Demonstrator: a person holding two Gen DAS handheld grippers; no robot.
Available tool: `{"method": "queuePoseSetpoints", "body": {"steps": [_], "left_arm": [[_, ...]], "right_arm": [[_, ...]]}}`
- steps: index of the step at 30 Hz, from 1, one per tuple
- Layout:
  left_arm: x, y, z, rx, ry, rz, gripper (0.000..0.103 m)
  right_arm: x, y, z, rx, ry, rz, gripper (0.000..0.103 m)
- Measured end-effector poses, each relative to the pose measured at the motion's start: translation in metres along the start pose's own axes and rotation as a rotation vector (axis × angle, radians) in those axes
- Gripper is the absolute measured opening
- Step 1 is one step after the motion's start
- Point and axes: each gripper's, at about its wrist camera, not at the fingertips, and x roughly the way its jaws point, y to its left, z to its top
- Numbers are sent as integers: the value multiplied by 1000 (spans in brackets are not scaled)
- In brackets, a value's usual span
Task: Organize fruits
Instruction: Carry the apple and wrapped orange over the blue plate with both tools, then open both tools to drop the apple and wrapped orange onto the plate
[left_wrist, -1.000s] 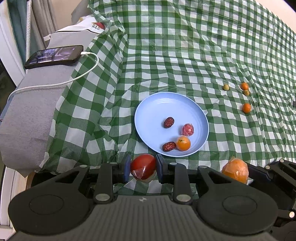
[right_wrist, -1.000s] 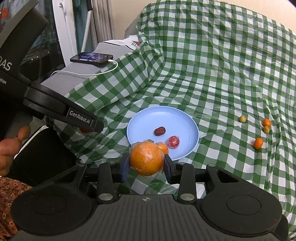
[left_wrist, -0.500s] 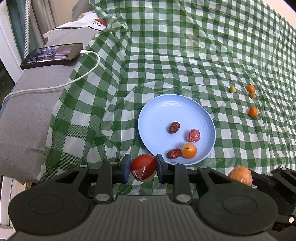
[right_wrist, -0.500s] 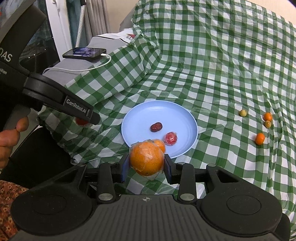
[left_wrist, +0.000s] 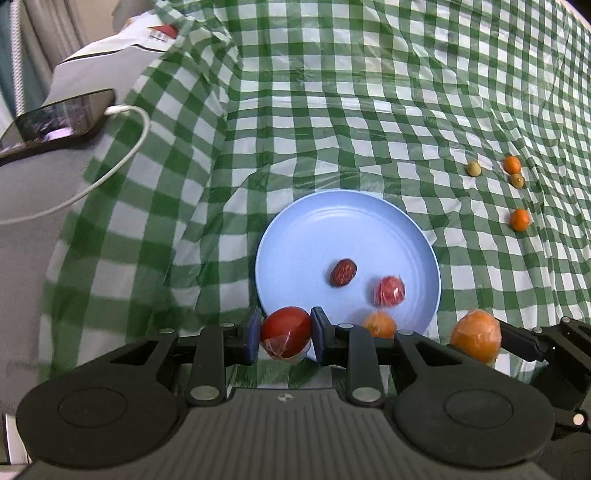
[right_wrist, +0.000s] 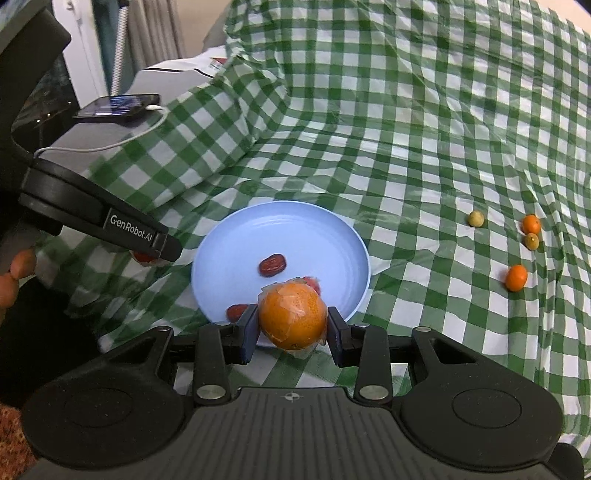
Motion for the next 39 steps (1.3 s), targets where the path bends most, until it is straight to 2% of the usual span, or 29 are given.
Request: {"method": "queuePoseSetpoints", "body": {"steps": [14,25,27,28,29,30,31,32,36,39], "left_arm": [[63,-14,36,42,72,-3,31],[91,-19,43,76,99,-9,33],[90,-20,44,95,82,-19,51],[88,-21,45,102,70,-15,75],[85,-21,46,102,52,-6,93],[82,-20,46,100,30,2,98],[77,-19,46,100,10,6,103],[73,-17,45,101,-4,9,102],[61,-14,33,122,9,34,103],[47,-9,12,112,22,42,103]], "right_arm": [[64,-22,18,11,49,-22,40],[88,-25,18,15,88,-10,40],[90,-27,21,19,82,-5,41],[90,-27,23,17,81,-2,45],[89,-27,25,12,75,1,58],[87,-27,28,7,65,-6,72],[83,-27,29,4,55,-17,77],[79,-26,30,-1,45,-29,85],[57,-25,24,21,53,-51,96],[39,-20,13,62,77,-36,98]]}}
